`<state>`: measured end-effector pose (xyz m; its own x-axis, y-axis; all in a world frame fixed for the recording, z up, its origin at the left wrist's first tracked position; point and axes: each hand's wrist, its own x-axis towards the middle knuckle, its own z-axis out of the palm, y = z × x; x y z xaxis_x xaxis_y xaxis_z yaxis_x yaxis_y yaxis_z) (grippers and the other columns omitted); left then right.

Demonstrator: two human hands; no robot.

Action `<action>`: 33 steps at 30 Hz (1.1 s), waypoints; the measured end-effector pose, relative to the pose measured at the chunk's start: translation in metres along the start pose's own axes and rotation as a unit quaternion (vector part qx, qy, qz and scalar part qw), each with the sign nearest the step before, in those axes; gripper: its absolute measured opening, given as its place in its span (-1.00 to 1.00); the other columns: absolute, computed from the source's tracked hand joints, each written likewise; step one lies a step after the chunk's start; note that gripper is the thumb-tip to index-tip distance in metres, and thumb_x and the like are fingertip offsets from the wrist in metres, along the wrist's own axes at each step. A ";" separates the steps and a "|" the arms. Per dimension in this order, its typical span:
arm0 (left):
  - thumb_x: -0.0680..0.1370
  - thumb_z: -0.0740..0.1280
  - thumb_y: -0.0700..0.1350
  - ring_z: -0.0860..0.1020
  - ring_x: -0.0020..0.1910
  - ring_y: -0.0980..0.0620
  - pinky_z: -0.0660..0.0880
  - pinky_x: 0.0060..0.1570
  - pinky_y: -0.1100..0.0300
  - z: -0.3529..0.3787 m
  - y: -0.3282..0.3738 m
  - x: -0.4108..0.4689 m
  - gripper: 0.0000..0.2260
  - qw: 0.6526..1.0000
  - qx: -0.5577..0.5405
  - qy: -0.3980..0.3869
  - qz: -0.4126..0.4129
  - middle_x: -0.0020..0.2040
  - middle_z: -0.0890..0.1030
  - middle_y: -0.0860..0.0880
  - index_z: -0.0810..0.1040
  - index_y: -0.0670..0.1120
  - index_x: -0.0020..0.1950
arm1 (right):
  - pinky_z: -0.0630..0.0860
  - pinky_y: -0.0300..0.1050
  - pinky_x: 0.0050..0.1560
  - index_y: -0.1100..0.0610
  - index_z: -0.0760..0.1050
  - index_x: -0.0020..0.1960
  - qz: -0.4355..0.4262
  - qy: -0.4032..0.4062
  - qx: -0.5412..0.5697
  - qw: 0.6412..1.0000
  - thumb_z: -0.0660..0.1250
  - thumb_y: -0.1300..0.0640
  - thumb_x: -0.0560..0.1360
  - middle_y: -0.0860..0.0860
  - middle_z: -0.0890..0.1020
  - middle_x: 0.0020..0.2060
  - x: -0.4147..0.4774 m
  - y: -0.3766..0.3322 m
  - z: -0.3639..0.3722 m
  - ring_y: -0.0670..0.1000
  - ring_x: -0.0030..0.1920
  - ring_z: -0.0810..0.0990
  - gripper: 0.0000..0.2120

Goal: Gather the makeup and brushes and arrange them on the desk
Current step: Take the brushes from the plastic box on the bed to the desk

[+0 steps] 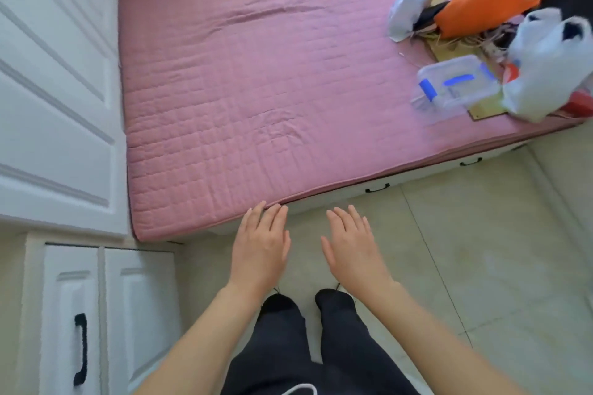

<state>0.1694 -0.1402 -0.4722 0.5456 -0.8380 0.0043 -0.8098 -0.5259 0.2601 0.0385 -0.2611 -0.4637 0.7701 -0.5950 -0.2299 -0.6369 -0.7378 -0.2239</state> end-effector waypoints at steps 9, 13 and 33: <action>0.52 0.33 -0.13 0.47 0.31 -0.12 0.38 0.33 -0.05 0.031 0.144 0.056 -0.64 0.991 -0.009 -0.029 0.129 0.24 0.58 -0.08 0.53 -0.17 0.30 | 0.17 0.16 0.45 0.23 0.28 0.44 0.133 0.031 0.055 0.989 0.21 0.03 0.58 0.14 0.36 0.42 -0.036 0.138 -0.029 0.21 0.49 0.18 -0.51; 0.50 0.36 -0.15 0.48 0.30 -0.13 0.40 0.32 -0.06 0.049 0.214 0.085 -0.66 0.983 -0.010 -0.037 0.179 0.23 0.59 -0.09 0.54 -0.18 0.27 | 0.15 0.13 0.48 0.21 0.23 0.47 0.174 0.035 0.072 0.981 0.17 0.01 0.60 0.13 0.32 0.45 -0.049 0.202 -0.042 0.19 0.51 0.12 -0.49; 0.55 0.13 -0.11 0.47 0.28 -0.13 0.40 0.29 -0.04 0.121 0.434 0.258 -0.65 0.925 -0.028 -0.076 0.370 0.20 0.58 -0.06 0.55 -0.16 0.24 | 0.09 0.08 0.51 0.19 0.15 0.50 0.360 0.059 0.140 0.920 0.12 0.01 0.62 0.12 0.25 0.48 -0.023 0.418 -0.103 0.18 0.53 0.05 -0.49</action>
<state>-0.0673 -0.6018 -0.4750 -0.1942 -0.9787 0.0672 -0.9348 0.2054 0.2897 -0.2417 -0.5885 -0.4544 0.1326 -0.9402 -0.3138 -0.9556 -0.0372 -0.2923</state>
